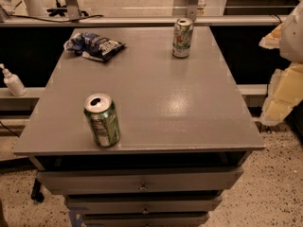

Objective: Move blue chip bag near 7up can

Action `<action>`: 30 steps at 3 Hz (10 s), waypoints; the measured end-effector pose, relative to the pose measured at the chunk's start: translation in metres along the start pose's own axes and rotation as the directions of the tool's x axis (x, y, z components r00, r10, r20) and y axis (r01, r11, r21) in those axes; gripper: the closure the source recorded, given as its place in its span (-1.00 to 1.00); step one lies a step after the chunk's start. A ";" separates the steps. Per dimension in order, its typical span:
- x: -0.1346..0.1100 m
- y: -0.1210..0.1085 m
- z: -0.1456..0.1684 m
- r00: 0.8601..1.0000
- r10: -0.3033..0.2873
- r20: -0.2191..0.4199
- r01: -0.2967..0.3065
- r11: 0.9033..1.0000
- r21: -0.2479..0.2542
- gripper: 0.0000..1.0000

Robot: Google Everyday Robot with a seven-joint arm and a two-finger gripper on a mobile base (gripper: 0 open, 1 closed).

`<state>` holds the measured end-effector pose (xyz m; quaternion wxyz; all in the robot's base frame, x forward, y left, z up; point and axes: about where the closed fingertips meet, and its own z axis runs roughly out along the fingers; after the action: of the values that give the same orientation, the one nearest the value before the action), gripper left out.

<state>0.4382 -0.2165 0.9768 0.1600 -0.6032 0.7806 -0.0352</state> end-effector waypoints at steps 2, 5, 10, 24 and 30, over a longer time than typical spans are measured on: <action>-0.022 -0.002 0.014 0.997 0.003 0.072 -0.003 1.000 0.009 -1.00; -0.181 -0.033 0.099 0.915 0.021 0.402 -0.050 0.997 0.061 -1.00; -0.273 -0.113 0.150 0.785 0.103 0.610 -0.208 0.973 0.103 -1.00; -0.263 -0.129 0.186 0.669 0.247 0.701 -0.410 0.909 0.071 1.00; -0.027 -0.148 0.134 0.783 0.411 0.467 -0.591 0.726 0.351 1.00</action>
Offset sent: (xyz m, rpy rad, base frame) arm 0.0378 0.0781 -0.0335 0.2363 -0.0803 0.0482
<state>0.6206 -0.2124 0.8917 0.4463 -0.3017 0.8394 -0.0718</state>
